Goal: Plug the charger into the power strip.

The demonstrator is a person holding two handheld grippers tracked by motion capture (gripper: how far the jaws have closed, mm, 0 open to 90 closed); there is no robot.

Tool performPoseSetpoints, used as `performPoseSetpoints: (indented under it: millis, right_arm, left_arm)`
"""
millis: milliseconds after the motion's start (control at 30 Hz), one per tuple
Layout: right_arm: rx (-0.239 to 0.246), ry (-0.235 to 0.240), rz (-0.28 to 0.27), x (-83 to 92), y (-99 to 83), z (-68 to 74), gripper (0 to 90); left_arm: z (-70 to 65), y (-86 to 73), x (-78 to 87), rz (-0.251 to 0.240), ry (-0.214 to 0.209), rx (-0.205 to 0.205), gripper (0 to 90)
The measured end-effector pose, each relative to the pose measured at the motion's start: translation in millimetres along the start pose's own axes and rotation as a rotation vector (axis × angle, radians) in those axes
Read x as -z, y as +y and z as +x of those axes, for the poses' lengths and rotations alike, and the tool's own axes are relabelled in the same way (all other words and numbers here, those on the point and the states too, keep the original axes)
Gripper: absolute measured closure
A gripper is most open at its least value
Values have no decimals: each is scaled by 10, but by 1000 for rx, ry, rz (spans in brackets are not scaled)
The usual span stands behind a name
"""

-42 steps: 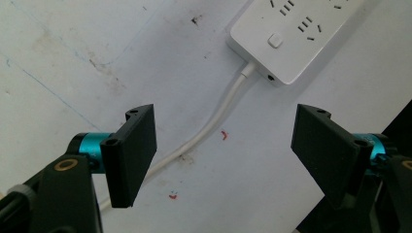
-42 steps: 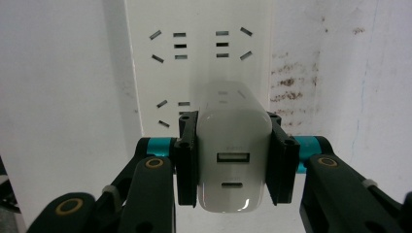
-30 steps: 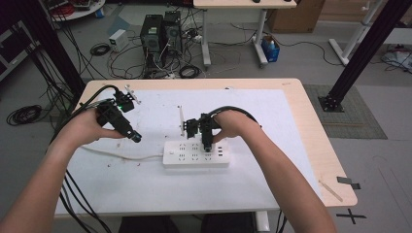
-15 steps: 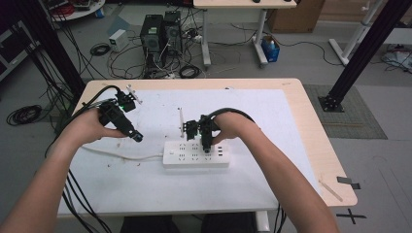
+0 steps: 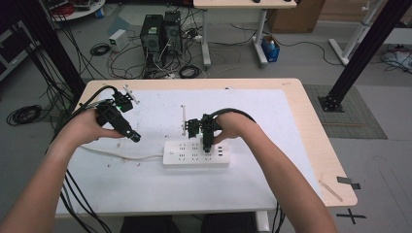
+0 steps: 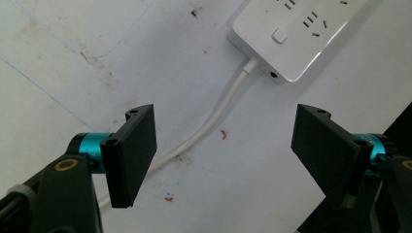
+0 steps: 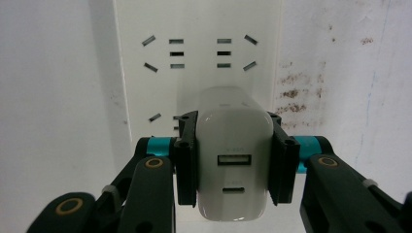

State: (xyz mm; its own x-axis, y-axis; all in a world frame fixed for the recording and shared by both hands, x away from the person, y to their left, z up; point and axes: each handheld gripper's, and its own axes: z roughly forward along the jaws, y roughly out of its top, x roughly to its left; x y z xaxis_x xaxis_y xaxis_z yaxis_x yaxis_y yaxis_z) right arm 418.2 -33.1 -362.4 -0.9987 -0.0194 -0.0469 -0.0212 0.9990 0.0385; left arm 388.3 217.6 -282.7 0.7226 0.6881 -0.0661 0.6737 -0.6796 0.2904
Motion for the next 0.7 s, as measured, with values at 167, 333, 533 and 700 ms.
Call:
performPoseSetpoints:
  millis: [167, 333, 533, 700]
  right_arm:
    - [-27, 28, -14, 15, -35, -27, 514]
    - [-61, 32, -63, 135, -110, -37, 410]
    - [-192, 18, -153, 416, -308, -53, 281]
    - [-333, 9, -212, 586, -578, -51, 246]
  left_arm:
    - [1, 20, -11, -2, -1, -5, 248]
    - [-8, 64, -20, 0, -5, -14, 248]
    - [-26, 115, -40, 2, -4, -13, 209]
    - [-47, 144, -44, -7, -1, -18, 209]
